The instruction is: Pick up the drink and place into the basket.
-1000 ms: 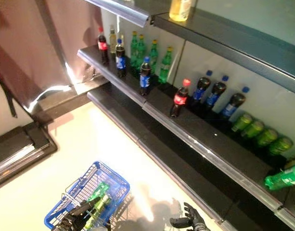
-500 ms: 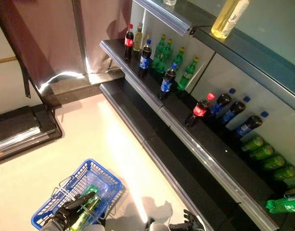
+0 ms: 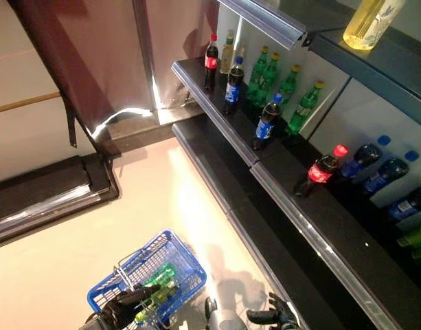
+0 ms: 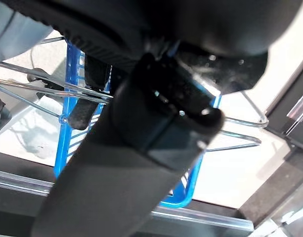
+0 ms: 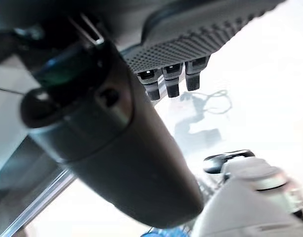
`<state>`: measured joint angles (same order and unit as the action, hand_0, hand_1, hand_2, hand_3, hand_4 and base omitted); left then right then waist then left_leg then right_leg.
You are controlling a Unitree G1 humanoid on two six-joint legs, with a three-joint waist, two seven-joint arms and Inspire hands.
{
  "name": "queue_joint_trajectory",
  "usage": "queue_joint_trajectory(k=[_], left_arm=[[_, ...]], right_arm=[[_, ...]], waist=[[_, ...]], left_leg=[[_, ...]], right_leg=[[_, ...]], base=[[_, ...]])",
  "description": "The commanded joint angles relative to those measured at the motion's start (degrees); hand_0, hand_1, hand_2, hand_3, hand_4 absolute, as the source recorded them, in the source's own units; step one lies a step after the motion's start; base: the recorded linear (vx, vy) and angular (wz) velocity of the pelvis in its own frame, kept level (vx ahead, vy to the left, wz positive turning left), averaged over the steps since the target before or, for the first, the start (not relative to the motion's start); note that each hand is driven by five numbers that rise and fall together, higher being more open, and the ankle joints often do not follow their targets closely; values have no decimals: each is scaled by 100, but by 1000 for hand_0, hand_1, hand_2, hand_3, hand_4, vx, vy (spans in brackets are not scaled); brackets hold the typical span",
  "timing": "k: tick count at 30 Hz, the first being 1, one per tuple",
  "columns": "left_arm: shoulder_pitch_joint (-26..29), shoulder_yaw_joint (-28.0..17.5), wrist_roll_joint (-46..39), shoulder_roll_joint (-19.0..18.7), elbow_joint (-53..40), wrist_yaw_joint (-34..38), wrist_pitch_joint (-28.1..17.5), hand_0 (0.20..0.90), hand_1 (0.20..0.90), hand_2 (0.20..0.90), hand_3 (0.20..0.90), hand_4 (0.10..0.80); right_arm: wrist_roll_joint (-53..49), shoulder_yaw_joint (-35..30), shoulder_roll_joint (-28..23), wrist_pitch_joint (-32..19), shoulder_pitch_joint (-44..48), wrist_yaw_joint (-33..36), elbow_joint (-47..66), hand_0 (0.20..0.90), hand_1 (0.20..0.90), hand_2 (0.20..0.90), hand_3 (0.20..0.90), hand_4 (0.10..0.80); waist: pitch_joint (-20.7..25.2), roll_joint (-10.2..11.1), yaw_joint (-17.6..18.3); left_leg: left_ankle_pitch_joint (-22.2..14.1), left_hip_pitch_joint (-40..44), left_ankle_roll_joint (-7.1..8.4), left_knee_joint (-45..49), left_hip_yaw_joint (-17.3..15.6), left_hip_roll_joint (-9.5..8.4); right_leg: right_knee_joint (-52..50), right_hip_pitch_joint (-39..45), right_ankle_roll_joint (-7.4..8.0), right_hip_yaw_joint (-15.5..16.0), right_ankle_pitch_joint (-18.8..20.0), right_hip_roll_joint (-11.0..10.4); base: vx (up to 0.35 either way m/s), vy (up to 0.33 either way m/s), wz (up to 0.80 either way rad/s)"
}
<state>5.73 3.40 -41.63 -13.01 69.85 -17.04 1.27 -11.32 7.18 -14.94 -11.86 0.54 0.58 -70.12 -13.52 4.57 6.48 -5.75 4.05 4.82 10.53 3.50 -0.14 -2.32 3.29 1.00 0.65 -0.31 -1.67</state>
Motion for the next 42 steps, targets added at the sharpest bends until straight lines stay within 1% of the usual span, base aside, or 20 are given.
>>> queue_joint_trajectory(k=[1, 4, 5, 7, 9, 11, 13, 16, 20, 21, 23, 25, 28, 29, 31, 33, 34, 36, 39, 42], left_arm=[[-19, -115, 76, -137, -565, -619, -371, 300, 300, 300, 200, 100], [-14, -93, -20, -149, -660, -565, -311, 300, 300, 300, 200, 100], [-27, -90, -89, -161, -697, -558, -307, 300, 300, 300, 200, 100], [-78, -136, -184, -132, -714, -575, -341, 300, 300, 300, 200, 100], [-179, -170, -257, -107, -706, -652, -374, 300, 300, 300, 200, 100], [-270, -195, -278, -90, -678, -762, -413, 300, 300, 300, 200, 100], [-274, -195, -333, -84, -647, -855, -369, 300, 300, 300, 200, 100], [-151, -129, -403, -159, -594, -935, -363, 300, 300, 300, 200, 100], [279, 30, -552, -315, -468, -770, -358, 300, 300, 300, 200, 100], [384, 63, -543, -305, -458, -722, -388, 300, 300, 300, 200, 100], [401, 101, -518, -289, -480, -672, -413, 300, 300, 300, 200, 100], [347, 49, -544, -299, -556, -578, -421, 300, 300, 300, 200, 100], [259, -30, -480, -359, -583, -546, -389, 300, 300, 300, 200, 100], [261, -50, -497, -380, -541, -550, -396, 300, 300, 300, 200, 100], [270, -88, -492, -383, -527, -547, -396, 300, 300, 300, 200, 100], [290, -93, -534, -387, -503, -545, -412, 300, 300, 300, 200, 100], [307, -97, -538, -396, -402, -617, -481, 300, 300, 300, 200, 100], [265, -148, -502, -423, -350, -669, -511, 300, 300, 300, 200, 100], [181, -244, -431, -435, -317, -721, -540, 300, 300, 300, 200, 100], [176, -270, -502, -425, -280, -616, -596, 300, 300, 300, 200, 100]], right_arm=[[-1, 18, -545, -180, -189, 3, 69, 900, 900, 900, 900, 800], [2, 31, -540, -153, -117, -37, 42, 900, 900, 900, 900, 800], [95, 82, -521, -152, -38, -51, 7, 900, 900, 900, 900, 800], [182, 175, -519, -153, 77, -78, -74, 900, 900, 900, 900, 800], [225, 273, -515, -72, 160, -23, -133, 900, 900, 900, 900, 800], [280, 262, -526, -51, 146, -6, -199, 900, 900, 900, 900, 800], [334, 243, -560, -55, 144, -39, -261, 900, 900, 900, 900, 800], [277, 193, -484, -114, 8, -101, -198, 900, 900, 900, 900, 800], [179, 328, -336, -223, -68, -151, -72, 900, 900, 900, 900, 800], [250, 330, -289, -220, -46, -170, -39, 900, 900, 900, 900, 800], [181, 364, -261, -202, -50, -165, -28, 900, 900, 900, 900, 800], [223, 366, -236, -189, -41, -198, -4, 900, 900, 900, 900, 800], [155, 324, -207, -160, -19, -217, 1, 900, 900, 900, 900, 800], [132, 266, -217, -148, 16, -230, -17, 900, 900, 900, 900, 800], [163, 195, -236, -135, 31, -246, -21, 900, 900, 900, 900, 800], [151, 166, -243, -118, 45, -203, -44, 900, 900, 900, 900, 800], [84, 118, -269, -128, 56, -227, -120, 900, 900, 900, 900, 800], [62, 71, -259, -50, 83, -226, -156, 900, 900, 900, 900, 800], [126, 23, -281, -22, 123, -306, -233, 900, 900, 900, 900, 800], [143, 82, -283, 84, 205, -308, -330, 900, 900, 900, 900, 800]], waist=[[473, -111, -130], [388, -111, -267], [345, -156, -342], [336, -258, -444], [321, -381, -597], [312, -408, -692], [341, -380, -752], [424, -286, -741], [481, -188, -652], [477, -189, -673], [476, -190, -732], [473, -161, -848], [448, -192, -867], [442, -213, -856], [429, -223, -814], [417, -230, -732], [408, -210, -621], [395, -193, -589], [412, -200, -597], [486, -261, -503]], left_leg=[[861, -703, -96, 2734, -540, -124], [650, -1128, -270, 2243, -576, -27], [583, -998, -299, 1355, -498, -65], [539, -838, -309, -109, -217, -108], [990, -795, -202, -1102, 326, -108], [1170, -990, -142, -1167, 471, -94], [1052, -1136, -209, -900, 452, -159], [941, -1032, -429, -959, 287, -265], [940, -880, -568, -1223, 174, -242], [928, -786, -558, -1314, 109, -203], [925, -733, -561, -1363, 45, -201], [831, -610, -568, -1363, -102, -224], [646, -358, -591, -1375, -331, -145], [596, -297, -548, -1368, -468, -96], [546, -245, -494, -1367, -629, -47], [460, -207, -469, -1331, -749, -28], [343, -140, -435, -1308, -884, -16], [209, 26, -369, -1315, -1140, 21], [155, 203, -337, -1386, -1384, 78], [147, 237, -360, -1229, -1527, 254]], right_leg=[[-149, -498, 33, -179, 318, 101], [-150, -206, 18, -345, 85, 170], [-131, -86, 79, -506, -22, 260], [-99, 28, 142, -789, -120, 415], [-132, 187, 140, -1098, -269, 595], [-194, 400, 132, -1381, -438, 636], [-305, 505, 200, -1455, -596, 517], [-566, 486, 432, -1319, -599, 295], [-1287, -161, 646, -1107, -219, 197], [-1446, -350, 686, -790, -179, 147], [-1443, -343, 696, -531, -216, 84], [-1396, -308, 769, -34, -164, -84], [-1578, -603, 858, 311, 18, -292], [-1221, -610, 855, 466, 132, -566], [-769, -624, 862, 486, 382, -850], [-311, -694, 915, 353, 561, -968], [58, -840, 958, 256, 873, -1056], [241, -998, 1025, 619, 1177, -1192], [445, -934, 1085, 930, 1203, -1197], [173, -884, 990, 841, 810, -999]], base=[[226, -113, 10], [218, 17, -39], [335, 187, -56], [351, 223, -69], [384, 229, -78], [385, 269, -89], [321, 284, -103], [206, 223, -118], [35, 130, -43], [27, 151, -35], [25, 96, -54], [56, 90, -64], [98, 42, -87], [98, -17, -101], [68, -39, -91], [98, -84, -53], [172, -170, -45], [220, -226, -54], [172, -178, -35], [234, -334, -12]])
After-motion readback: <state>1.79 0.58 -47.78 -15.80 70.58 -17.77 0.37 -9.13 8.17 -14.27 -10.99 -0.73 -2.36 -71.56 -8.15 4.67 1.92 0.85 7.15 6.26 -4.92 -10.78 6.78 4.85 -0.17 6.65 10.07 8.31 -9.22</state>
